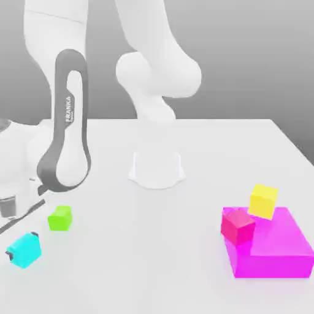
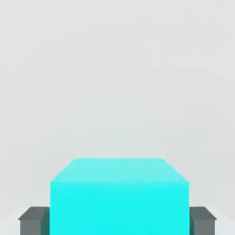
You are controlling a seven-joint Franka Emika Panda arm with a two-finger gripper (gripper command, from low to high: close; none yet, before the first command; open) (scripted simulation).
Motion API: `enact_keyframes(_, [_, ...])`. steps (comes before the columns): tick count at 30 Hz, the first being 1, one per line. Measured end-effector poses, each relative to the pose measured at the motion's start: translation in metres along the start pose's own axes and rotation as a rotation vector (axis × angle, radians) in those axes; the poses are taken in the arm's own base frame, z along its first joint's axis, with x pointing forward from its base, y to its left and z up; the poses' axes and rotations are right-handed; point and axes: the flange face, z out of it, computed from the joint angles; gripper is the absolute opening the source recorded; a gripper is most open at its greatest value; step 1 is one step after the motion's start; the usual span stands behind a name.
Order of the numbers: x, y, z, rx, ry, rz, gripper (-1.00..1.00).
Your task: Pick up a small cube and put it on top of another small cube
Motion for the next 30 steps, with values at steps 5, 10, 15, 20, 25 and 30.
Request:
enact_keyframes(5, [0.000,-0.001,-0.019,0.001,0.000,0.000,-1.00])
enact_keyframes(10, [0.012,0.009,-0.069,-0.005,-0.007,0.003,-1.00])
enact_keyframes(15, [0.052,0.040,-0.094,-0.012,-0.018,0.011,-1.00])
enact_keyframes(20, [0.088,0.076,-0.108,-0.003,-0.005,0.005,-1.00])
enact_keyframes(25, [0.094,0.081,-0.073,0.000,-0.001,0.005,-1.00])
enact_keyframes(30, [0.093,0.083,-0.048,0.000,0.000,0.002,1.00])
